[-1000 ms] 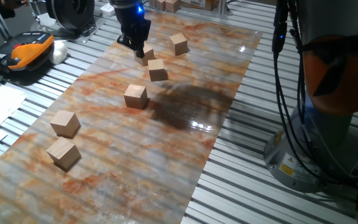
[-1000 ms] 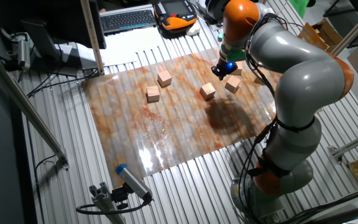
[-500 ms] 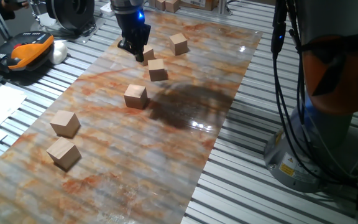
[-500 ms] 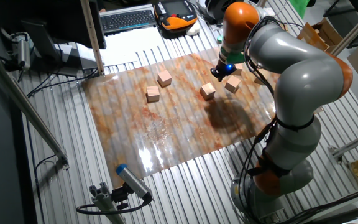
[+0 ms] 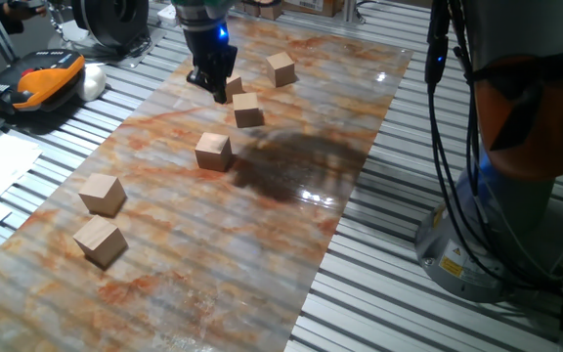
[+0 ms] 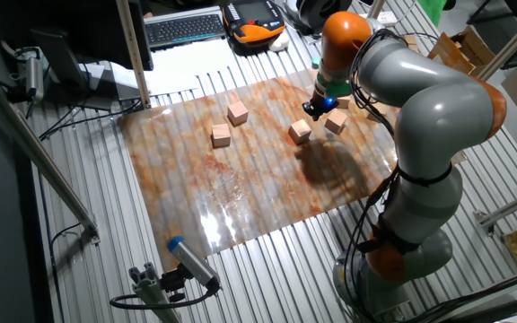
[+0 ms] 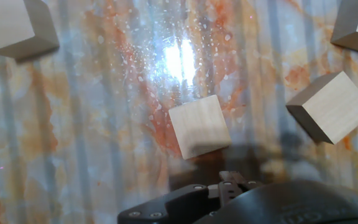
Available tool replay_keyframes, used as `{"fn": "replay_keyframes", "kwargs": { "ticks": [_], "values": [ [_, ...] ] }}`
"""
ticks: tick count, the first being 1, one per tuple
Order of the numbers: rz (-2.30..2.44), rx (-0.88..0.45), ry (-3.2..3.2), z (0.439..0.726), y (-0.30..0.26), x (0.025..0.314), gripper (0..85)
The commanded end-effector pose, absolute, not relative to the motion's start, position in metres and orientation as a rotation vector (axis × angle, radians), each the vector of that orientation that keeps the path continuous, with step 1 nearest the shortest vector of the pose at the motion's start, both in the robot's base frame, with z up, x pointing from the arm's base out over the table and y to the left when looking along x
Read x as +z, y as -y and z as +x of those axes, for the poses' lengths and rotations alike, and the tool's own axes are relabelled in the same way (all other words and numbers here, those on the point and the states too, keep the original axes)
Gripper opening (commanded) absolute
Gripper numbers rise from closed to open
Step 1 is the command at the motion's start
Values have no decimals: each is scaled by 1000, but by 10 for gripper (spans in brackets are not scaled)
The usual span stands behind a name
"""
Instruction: Stack the blocks into a pyramid shape
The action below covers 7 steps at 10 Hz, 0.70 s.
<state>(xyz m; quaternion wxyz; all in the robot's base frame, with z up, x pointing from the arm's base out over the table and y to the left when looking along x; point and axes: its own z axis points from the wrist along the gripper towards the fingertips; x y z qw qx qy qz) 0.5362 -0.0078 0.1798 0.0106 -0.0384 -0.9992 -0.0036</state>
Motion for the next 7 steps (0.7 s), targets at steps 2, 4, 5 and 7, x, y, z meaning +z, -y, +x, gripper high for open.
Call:
{"fn": "replay_keyframes", "kwargs": {
  "ticks": [2,4,5,7],
  "values": [
    [-119,-11,3120,537,8,173,0],
    [-117,-13,3127,538,9,166,0],
    [-114,-15,3129,538,9,164,0],
    [-117,-15,3129,539,9,163,0]
  ]
}}
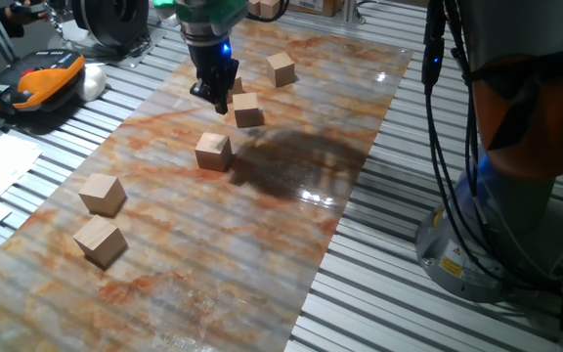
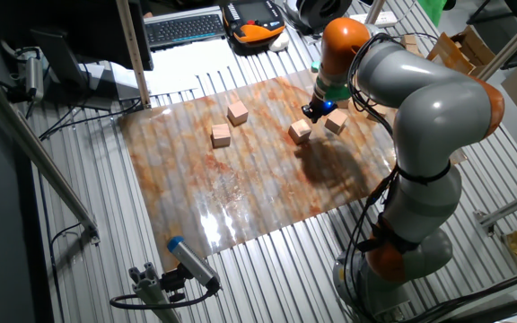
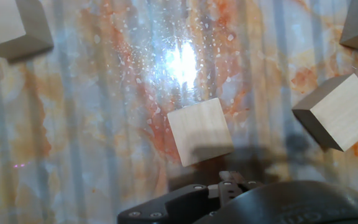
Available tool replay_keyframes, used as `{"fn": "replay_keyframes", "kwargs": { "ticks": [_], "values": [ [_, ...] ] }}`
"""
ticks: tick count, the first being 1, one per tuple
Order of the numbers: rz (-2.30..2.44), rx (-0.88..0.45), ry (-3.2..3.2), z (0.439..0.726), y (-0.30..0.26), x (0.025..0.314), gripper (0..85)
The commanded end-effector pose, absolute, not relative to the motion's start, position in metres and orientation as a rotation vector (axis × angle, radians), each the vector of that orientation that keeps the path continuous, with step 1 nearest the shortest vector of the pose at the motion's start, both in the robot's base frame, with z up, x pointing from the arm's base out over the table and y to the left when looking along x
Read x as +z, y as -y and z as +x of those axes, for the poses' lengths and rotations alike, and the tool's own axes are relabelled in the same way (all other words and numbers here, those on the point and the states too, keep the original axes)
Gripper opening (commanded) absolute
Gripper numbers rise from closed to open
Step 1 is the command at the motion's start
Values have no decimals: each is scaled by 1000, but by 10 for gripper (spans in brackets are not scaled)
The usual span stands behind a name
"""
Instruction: Stack the blocks into a pyramid shape
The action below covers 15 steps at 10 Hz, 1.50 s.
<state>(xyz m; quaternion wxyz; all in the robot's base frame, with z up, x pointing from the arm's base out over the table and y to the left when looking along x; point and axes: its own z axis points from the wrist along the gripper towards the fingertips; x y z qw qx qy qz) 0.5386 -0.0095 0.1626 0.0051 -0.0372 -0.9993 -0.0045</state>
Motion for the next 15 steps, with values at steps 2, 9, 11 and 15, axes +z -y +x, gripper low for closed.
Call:
{"fn": "replay_keyframes", "kwargs": {
  "ticks": [2,9,11,15],
  "values": [
    [-112,-3,3137,538,9,157,0],
    [-83,7,3143,537,22,155,0],
    [-88,5,3142,537,22,155,0],
    [-120,29,3142,536,24,155,0]
  ]
}}
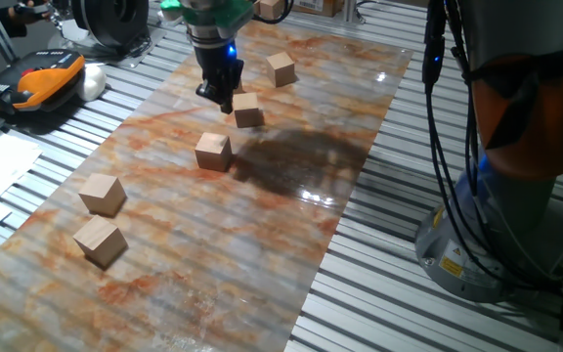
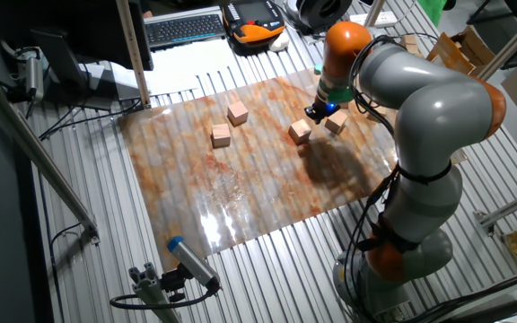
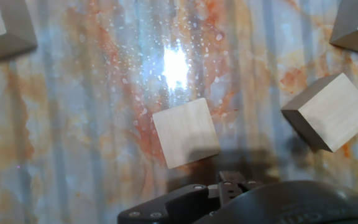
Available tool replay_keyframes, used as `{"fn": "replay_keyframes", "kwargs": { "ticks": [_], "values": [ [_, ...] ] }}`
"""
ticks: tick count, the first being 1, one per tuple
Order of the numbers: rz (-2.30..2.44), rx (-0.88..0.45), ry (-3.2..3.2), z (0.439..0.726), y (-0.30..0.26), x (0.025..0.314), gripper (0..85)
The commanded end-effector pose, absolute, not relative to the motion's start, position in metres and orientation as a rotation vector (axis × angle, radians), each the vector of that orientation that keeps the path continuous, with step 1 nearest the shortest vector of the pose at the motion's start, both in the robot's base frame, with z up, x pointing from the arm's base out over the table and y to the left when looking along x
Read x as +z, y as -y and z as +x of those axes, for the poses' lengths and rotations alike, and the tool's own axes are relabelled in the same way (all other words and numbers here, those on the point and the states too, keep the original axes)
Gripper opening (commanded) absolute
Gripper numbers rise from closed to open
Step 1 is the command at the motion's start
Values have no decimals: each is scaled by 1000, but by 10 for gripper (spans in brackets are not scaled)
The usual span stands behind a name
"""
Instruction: Stack the blocks into a pyramid shape
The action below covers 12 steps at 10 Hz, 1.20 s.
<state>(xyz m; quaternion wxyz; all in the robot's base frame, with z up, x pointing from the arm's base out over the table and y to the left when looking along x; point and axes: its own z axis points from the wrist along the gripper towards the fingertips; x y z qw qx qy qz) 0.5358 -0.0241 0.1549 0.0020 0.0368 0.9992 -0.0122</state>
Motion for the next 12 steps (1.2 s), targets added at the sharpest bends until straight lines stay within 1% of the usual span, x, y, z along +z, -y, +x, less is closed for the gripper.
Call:
{"fn": "replay_keyframes", "kwargs": {
  "ticks": [1,6,7,12],
  "values": [
    [105,-84,-3133,536,24,155,0],
    [153,-88,-3147,534,23,153,0],
    [153,-134,-3142,536,21,154,0],
    [168,-132,-3151,535,21,152,0]
  ]
}}
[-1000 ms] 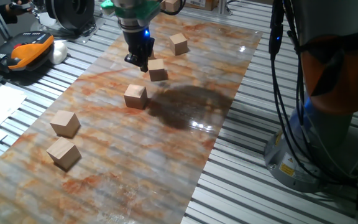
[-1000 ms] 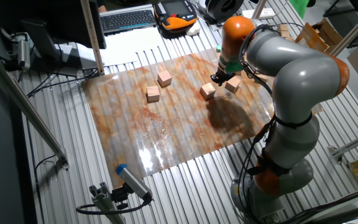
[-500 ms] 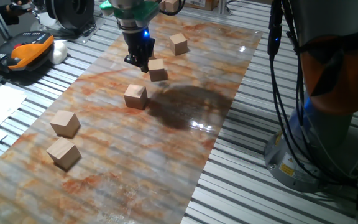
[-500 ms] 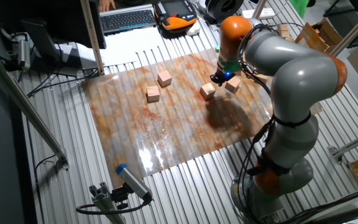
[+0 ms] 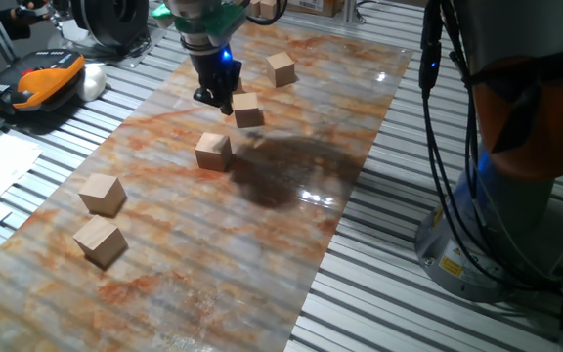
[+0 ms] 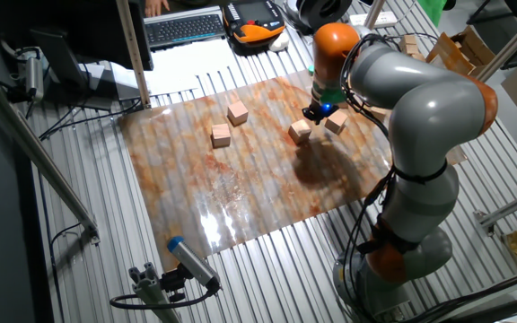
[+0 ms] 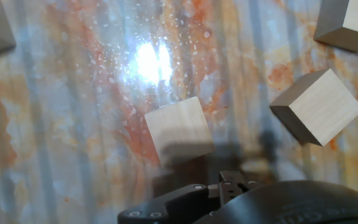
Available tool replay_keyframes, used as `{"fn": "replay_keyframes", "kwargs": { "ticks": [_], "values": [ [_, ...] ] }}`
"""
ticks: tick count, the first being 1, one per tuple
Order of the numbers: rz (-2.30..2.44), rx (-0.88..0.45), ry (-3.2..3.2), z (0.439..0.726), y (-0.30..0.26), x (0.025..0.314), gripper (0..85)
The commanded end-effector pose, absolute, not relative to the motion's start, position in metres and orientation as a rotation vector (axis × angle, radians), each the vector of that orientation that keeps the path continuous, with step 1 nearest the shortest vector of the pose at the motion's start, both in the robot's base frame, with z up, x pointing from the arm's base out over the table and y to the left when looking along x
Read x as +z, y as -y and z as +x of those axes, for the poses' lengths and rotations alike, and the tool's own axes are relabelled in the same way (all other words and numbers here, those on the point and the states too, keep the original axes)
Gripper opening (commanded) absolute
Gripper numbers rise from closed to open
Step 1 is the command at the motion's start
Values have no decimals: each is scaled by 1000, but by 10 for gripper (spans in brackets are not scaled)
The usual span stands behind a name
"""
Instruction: Stack the blocks into a pyramid shape
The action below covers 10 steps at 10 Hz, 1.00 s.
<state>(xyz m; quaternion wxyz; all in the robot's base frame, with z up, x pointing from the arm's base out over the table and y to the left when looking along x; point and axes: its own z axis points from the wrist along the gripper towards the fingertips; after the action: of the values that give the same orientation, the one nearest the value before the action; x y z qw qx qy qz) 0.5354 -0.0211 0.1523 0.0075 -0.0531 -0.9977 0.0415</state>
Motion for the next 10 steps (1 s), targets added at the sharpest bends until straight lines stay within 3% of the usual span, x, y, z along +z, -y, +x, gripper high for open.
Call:
{"fn": "replay_keyframes", "kwargs": {
  "ticks": [1,4,10],
  "values": [
    [-164,126,3121,535,21,152,0],
    [-221,-20,3108,535,21,152,0],
    [-184,22,3071,535,21,152,0]
  ]
}}
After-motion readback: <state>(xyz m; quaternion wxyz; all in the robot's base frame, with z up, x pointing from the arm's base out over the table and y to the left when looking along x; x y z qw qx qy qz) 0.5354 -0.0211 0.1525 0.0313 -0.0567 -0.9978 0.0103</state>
